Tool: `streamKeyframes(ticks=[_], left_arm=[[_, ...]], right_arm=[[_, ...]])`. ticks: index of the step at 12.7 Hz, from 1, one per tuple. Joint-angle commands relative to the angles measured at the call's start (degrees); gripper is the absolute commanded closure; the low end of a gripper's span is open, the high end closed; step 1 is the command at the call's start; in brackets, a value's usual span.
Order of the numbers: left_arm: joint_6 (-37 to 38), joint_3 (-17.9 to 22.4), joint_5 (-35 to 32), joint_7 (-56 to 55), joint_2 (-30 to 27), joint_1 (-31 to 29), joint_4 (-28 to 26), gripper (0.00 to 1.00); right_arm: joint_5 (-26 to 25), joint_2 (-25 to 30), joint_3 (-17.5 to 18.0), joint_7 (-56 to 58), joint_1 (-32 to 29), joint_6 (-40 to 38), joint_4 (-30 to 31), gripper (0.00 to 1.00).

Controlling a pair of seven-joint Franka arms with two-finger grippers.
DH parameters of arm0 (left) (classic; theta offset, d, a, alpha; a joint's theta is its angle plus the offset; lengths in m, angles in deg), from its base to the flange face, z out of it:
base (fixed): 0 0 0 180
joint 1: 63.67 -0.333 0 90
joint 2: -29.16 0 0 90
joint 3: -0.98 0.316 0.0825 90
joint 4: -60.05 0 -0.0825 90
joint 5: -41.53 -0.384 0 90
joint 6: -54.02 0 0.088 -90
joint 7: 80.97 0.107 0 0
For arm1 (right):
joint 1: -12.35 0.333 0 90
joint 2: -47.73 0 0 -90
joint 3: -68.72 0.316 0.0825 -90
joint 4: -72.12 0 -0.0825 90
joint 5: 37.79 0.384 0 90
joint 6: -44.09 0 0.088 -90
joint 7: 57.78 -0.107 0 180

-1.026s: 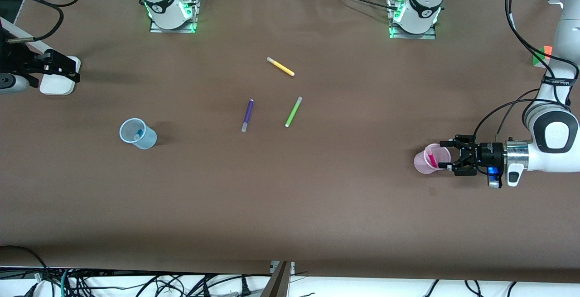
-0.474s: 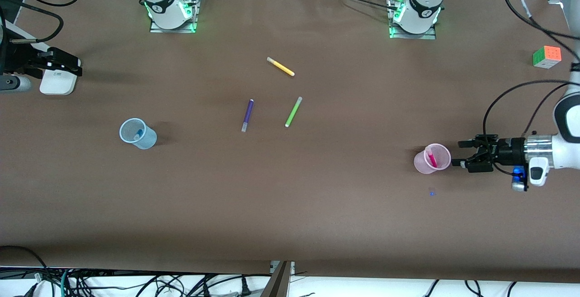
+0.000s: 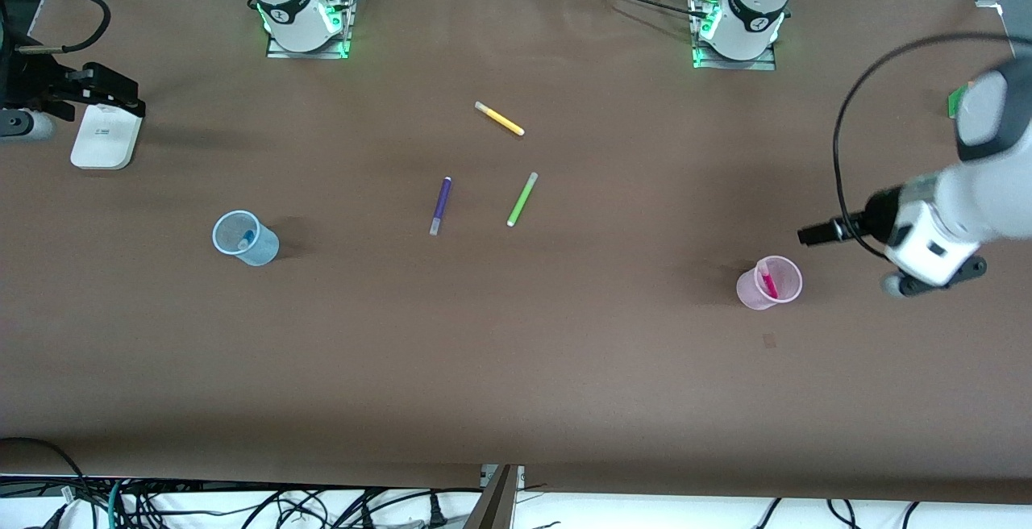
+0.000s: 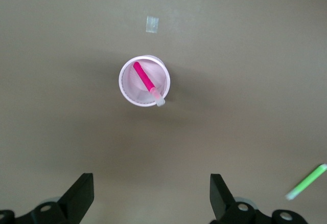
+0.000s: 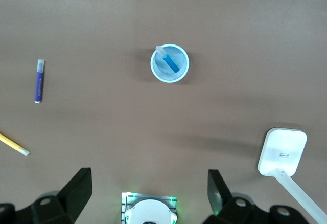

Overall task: Place pink and blue markers in matching cups
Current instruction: 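Open the left gripper and lift it away from the pink cup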

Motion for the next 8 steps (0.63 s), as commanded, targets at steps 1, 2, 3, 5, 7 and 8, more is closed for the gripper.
streamKeyframes(ticks=[1,2,3,5,7,8], left_arm=[[1.2,-2.5,-3.2,3.2,-6.3,-0.6,-1.4,0.0],[1.8,-2.9,-3.1,3.1,-8.2,-0.6,-1.4,0.0],[3.7,-3.0,-3.2,3.2,-9.4,-0.6,-1.3,0.0],[4.3,-3.2,-3.0,3.4,-9.4,-0.6,-1.2,0.0],[4.3,-3.4,-2.8,3.3,-9.0,-0.3,-0.3,0.0],[4.2,-3.4,-2.8,3.3,-8.9,0.1,-0.2,0.0]], right_arm=[[-1.4,0.9,-0.2,-0.3,1.1,-0.1,1.4,0.0],[-1.5,0.7,-0.3,-0.3,1.1,-0.2,1.3,0.0],[-1.5,0.3,-0.3,-0.2,0.9,-0.2,0.7,0.0],[-1.5,-0.7,-0.2,-0.3,0.9,-0.1,0.2,0.0],[-1.4,-1.4,-0.2,-0.1,0.8,-0.2,-0.9,0.0],[-1.4,-1.6,-0.2,-0.1,0.8,-0.2,-1.2,0.0]])
